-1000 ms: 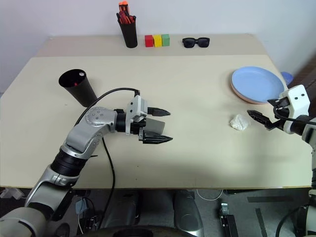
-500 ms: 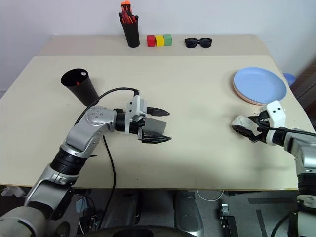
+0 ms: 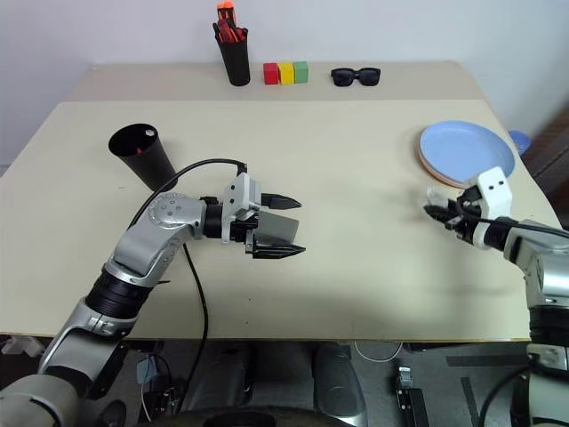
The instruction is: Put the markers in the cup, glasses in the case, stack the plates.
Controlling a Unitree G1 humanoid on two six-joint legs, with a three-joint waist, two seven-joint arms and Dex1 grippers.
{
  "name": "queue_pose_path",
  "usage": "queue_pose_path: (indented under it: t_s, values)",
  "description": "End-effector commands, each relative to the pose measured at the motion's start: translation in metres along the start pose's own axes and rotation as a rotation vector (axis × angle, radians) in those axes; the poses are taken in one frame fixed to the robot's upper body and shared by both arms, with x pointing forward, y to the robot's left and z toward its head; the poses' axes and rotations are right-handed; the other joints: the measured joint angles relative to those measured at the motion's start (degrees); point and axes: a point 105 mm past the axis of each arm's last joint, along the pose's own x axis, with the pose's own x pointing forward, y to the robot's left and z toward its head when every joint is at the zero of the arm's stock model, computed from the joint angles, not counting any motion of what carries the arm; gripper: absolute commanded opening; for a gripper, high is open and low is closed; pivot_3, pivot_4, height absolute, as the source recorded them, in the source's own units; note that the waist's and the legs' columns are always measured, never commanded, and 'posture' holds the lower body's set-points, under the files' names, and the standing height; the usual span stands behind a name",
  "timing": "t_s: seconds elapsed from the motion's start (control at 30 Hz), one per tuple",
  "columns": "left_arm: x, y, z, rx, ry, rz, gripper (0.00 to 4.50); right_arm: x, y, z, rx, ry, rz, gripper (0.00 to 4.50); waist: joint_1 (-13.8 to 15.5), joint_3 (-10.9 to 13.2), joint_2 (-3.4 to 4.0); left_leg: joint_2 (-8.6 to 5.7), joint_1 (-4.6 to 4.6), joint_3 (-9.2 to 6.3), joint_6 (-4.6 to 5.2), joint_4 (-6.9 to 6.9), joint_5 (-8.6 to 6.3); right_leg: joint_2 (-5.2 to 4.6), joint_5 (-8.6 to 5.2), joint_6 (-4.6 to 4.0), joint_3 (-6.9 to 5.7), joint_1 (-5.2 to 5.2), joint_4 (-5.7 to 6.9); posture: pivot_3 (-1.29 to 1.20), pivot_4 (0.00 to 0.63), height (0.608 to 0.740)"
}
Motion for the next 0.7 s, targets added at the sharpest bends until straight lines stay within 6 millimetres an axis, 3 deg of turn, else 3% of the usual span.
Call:
queue_pose_path:
  t_s: [0.03, 0.13, 0.2, 0.5, 0.6, 0.7]
  values:
    - [-0.001, -0.001, 0.009, 0.036, -0.022, 0.002, 4.50, 0.000, -0.020, 0.023, -0.060, -0.095, -0.094, 1.13, 0.1, 0.0, -0.01, 0.00, 0.00, -0.01, 0.00, -0.01, 0.00, 0.01, 0.00, 0.00, -0.01, 0.00, -0.01, 0.00, 0.150, 0.740]
    - [-0.001, 0.000, 0.009, 0.037, -0.020, 0.020, 4.50, 0.015, -0.055, 0.036, -0.101, -0.129, -0.291, 1.13, 0.0, 0.0, 0.01, 0.00, -0.04, 0.00, 0.00, -0.03, 0.00, -0.02, 0.00, 0.00, -0.01, 0.00, -0.05, 0.00, 0.150, 0.740]
    - [-0.002, 0.002, 0.008, 0.042, -0.016, 0.039, 4.50, 0.023, -0.068, 0.039, -0.101, -0.135, -0.370, 1.13, -0.2, 0.0, 0.02, -0.01, -0.03, 0.15, 0.00, -0.02, 0.00, -0.05, 0.02, 0.02, 0.09, -0.05, -0.09, 0.00, 0.150, 0.740]
    - [-0.013, 0.005, 0.008, 0.029, -0.009, 0.128, 4.50, 0.044, -0.072, 0.027, -0.137, -0.056, -0.472, 1.13, 0.0, 0.0, 0.02, 0.00, -0.14, 0.19, 0.06, -0.18, -0.03, -0.06, 0.02, 0.03, 0.14, -0.22, -0.15, 0.00, 0.150, 0.740]
    - [-0.016, 0.007, 0.009, 0.021, -0.010, 0.157, 4.50, 0.047, -0.070, 0.024, -0.137, -0.040, -0.472, 2.29, -0.1, 0.0, 0.02, -0.01, -0.14, 0.19, 0.06, -0.16, -0.03, -0.05, 0.03, 0.03, 0.15, -0.22, -0.14, 0.00, 0.150, 0.740]
    - [-0.019, 0.012, 0.011, 0.009, -0.023, 0.197, 4.50, 0.047, -0.071, 0.025, -0.139, -0.047, -0.490, 3.77, -0.2, 0.0, 0.02, -0.01, -0.10, 0.19, 0.06, -0.11, -0.03, -0.04, 0.03, 0.03, 0.15, -0.18, -0.11, 0.00, 0.150, 0.740]
